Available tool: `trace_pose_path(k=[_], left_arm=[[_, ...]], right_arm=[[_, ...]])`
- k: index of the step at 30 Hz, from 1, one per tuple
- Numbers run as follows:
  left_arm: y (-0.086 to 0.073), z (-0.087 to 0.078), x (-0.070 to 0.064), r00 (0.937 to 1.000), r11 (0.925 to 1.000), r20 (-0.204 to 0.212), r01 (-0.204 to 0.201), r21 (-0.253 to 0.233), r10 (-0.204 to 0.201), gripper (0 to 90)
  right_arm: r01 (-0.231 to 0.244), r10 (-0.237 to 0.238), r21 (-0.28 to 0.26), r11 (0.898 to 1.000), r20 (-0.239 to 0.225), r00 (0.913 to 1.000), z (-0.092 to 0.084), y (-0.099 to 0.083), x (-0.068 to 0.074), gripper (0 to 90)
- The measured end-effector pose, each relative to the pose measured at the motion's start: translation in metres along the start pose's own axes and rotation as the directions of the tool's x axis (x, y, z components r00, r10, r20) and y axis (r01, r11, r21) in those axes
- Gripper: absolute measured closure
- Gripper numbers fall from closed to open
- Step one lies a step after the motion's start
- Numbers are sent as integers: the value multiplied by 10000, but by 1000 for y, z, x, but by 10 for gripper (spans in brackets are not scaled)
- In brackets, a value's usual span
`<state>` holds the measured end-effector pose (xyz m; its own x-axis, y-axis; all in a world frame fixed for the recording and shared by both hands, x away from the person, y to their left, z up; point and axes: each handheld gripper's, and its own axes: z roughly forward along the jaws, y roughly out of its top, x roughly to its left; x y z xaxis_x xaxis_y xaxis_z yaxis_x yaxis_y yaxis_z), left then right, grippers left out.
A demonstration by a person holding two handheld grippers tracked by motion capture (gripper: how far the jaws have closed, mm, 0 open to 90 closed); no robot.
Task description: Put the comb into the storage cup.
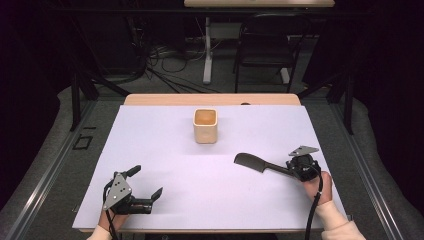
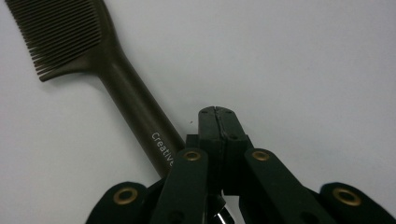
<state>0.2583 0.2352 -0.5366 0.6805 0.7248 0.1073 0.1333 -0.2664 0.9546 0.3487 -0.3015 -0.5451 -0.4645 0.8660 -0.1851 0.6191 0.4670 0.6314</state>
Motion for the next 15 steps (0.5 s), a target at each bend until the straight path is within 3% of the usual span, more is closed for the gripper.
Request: trace_pose_path(k=[15], left_arm=[[0,0,0,10000,10000,15,-30,18,30,4]], right_arm=[[360,-350,490,9981,-201,9992,-2,0,11,900]])
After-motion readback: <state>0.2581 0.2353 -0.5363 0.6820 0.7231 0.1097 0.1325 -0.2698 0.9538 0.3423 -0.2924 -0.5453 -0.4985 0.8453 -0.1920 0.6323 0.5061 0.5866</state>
